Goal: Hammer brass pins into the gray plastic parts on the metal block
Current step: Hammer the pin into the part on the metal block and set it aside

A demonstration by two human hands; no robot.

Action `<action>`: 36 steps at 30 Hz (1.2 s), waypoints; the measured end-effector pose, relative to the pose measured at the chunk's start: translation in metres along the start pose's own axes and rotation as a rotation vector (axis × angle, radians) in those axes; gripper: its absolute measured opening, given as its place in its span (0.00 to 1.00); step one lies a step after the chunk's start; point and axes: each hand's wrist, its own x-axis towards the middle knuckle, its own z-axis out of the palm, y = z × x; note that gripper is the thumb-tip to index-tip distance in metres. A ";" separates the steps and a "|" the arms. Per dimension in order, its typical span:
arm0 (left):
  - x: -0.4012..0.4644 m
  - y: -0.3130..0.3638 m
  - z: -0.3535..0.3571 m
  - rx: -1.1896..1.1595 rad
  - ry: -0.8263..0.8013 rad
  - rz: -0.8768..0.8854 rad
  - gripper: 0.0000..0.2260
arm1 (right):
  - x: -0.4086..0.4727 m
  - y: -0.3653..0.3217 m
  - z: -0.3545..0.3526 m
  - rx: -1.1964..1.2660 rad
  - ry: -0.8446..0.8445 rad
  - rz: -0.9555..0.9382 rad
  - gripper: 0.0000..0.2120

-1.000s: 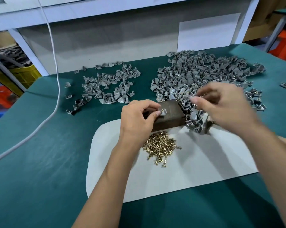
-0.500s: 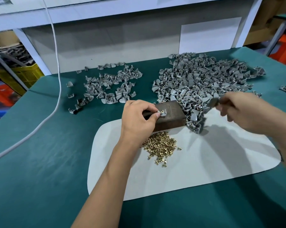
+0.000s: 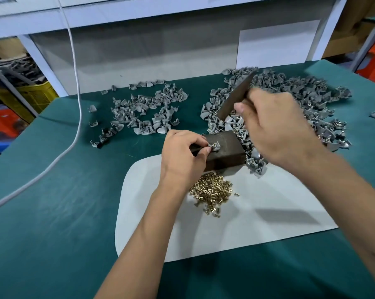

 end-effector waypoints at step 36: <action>-0.001 0.001 -0.002 -0.062 -0.002 -0.034 0.05 | 0.008 -0.006 0.002 -0.201 -0.147 0.014 0.12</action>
